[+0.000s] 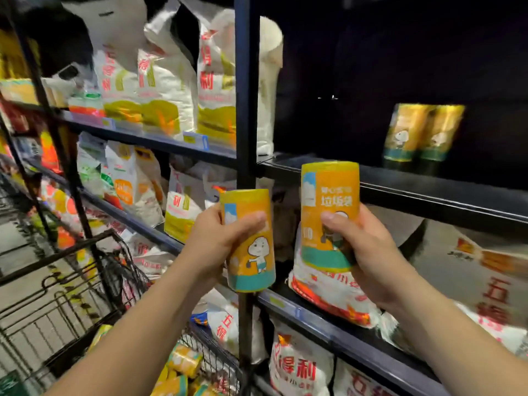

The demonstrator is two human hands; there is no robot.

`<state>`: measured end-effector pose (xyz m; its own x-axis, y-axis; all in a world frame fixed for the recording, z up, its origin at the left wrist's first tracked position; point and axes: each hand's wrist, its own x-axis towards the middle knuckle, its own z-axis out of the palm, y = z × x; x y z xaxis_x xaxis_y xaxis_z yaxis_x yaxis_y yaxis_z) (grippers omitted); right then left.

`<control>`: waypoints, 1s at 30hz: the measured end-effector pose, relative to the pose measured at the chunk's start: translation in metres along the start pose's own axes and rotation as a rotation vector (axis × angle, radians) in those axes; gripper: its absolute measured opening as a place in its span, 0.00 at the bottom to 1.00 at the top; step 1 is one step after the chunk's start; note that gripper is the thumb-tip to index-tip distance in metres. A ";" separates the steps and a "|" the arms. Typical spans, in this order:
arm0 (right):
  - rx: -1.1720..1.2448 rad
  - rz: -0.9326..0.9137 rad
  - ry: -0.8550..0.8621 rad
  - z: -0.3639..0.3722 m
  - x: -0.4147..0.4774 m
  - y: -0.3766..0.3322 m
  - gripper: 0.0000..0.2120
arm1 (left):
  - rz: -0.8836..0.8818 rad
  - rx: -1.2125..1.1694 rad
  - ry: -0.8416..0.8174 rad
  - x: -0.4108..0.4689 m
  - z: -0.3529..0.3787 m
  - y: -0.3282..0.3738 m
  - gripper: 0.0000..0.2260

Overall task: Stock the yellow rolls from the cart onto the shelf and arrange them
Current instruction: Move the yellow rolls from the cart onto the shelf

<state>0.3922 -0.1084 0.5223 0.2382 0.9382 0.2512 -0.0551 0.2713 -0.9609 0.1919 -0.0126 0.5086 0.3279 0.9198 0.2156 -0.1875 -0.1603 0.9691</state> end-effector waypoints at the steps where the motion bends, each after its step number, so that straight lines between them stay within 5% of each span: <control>1: -0.015 -0.009 -0.005 -0.005 -0.002 -0.005 0.29 | 0.012 0.002 -0.016 0.001 0.006 0.006 0.23; 8: -0.090 -0.135 0.060 -0.082 -0.028 -0.059 0.35 | 0.152 0.020 -0.134 0.008 0.101 0.052 0.23; 19: -0.224 -0.255 0.188 -0.152 -0.037 -0.122 0.28 | 0.243 0.095 -0.242 0.038 0.197 0.100 0.19; 24: -0.335 -0.242 0.255 -0.171 -0.027 -0.139 0.30 | 0.254 0.116 -0.287 0.069 0.217 0.110 0.30; 30: -0.423 -0.183 0.355 -0.187 0.001 -0.154 0.25 | 0.249 0.133 -0.356 0.113 0.231 0.113 0.31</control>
<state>0.5821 -0.1891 0.6486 0.5223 0.7346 0.4330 0.3925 0.2436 -0.8869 0.4217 -0.0096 0.6705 0.5904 0.6706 0.4491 -0.1880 -0.4269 0.8846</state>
